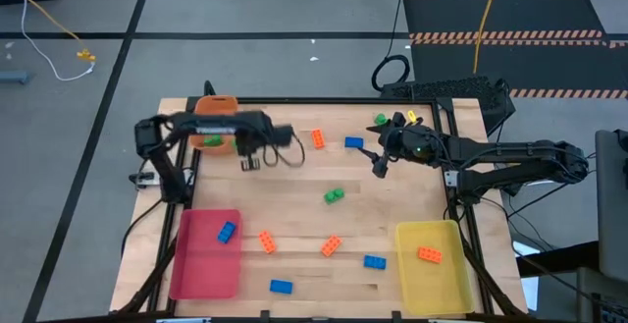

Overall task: Sort & place blocks by color
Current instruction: Put the green game piece into the orange bin

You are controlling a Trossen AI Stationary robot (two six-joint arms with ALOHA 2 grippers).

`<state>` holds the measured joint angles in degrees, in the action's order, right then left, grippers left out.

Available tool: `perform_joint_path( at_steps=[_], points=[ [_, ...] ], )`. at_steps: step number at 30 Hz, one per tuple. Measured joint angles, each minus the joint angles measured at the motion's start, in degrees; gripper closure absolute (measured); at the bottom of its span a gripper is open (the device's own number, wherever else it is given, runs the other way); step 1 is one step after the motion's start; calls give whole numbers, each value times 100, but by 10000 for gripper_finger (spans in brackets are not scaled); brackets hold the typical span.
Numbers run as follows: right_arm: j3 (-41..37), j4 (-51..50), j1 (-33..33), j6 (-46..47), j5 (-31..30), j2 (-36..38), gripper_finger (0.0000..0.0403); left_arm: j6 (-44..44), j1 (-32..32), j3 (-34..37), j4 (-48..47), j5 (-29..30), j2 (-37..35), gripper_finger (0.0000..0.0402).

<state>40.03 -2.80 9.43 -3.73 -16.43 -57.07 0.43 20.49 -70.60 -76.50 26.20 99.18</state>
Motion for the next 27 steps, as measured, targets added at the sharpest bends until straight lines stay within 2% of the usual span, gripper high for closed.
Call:
perform_joint_path(
  at_steps=[7,13,27],
  points=[
    [7,-241,0,0,-2,134,96,206,1103,1,647,-352,-1173,334],
    [7,-221,0,0,-2,287,96,299,1570,1,633,-499,-1740,334],
    [7,-267,-14,110,0,314,96,128,2769,10,1085,-518,-1292,333]
  ],
)
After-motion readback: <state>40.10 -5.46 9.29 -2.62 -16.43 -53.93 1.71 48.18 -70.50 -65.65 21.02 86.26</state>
